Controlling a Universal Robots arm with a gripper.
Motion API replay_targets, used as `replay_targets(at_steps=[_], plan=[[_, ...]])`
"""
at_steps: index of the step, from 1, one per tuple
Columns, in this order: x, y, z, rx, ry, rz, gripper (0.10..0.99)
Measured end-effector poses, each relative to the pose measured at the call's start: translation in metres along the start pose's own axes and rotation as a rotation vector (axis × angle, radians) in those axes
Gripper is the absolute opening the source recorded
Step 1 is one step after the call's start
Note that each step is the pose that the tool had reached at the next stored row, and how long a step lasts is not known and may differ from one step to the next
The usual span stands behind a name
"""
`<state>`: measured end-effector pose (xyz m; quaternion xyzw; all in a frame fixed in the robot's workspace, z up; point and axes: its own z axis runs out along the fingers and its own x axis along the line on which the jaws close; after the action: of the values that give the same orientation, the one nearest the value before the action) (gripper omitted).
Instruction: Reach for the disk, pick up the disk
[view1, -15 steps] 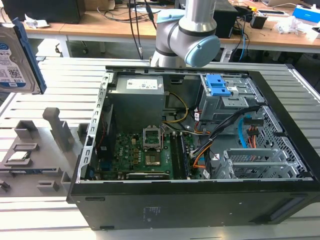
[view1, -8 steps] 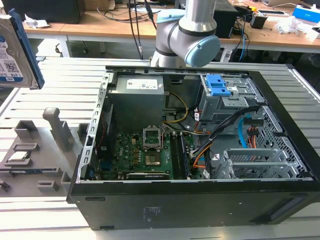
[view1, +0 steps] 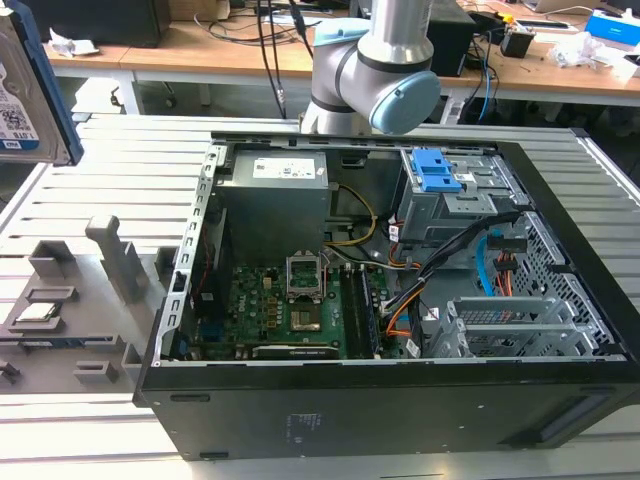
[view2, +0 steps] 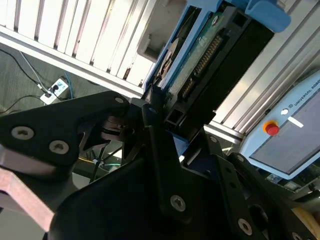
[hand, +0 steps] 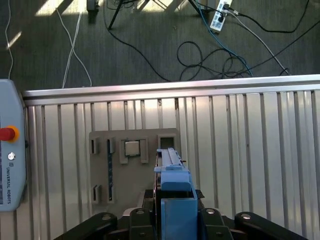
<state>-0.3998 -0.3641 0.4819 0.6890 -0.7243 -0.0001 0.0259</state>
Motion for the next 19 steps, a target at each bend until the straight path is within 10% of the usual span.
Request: replay_targets(at_steps=[7,19], plan=[[0.0000,-0.0002,-0.0006,0.004,0.0035,-0.100,0.369],[-0.0002,-0.0071,-0.0097,0.004,0.0037,-0.104,0.369]])
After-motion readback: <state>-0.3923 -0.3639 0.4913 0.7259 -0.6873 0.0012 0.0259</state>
